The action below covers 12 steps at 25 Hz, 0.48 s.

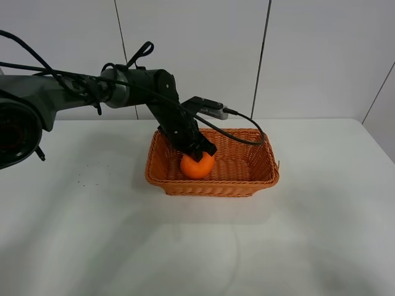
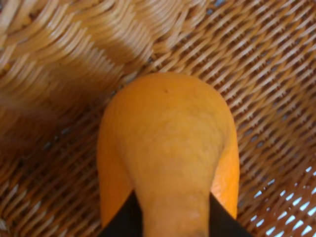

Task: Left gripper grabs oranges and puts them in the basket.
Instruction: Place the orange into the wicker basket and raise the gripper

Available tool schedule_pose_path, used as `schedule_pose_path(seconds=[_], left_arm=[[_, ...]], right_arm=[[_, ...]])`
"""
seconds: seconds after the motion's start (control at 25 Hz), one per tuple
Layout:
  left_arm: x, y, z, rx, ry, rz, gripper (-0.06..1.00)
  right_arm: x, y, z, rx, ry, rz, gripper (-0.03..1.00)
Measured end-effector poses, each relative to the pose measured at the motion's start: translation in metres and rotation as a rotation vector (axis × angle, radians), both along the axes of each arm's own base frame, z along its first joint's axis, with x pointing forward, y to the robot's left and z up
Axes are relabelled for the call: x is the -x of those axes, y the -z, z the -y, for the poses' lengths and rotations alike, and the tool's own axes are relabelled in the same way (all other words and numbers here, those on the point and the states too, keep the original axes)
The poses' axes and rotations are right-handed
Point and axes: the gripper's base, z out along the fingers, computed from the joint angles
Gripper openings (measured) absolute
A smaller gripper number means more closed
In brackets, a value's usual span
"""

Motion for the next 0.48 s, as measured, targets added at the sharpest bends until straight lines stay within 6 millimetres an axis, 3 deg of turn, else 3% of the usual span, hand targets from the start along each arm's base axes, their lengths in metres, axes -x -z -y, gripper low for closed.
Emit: schedule_pose_path(seconds=[0.48], left_arm=[[-0.002, 0.009, 0.001, -0.004, -0.002, -0.005, 0.22]], right_arm=[[0.0, 0.0, 0.0, 0.0, 0.0, 0.0, 0.69]])
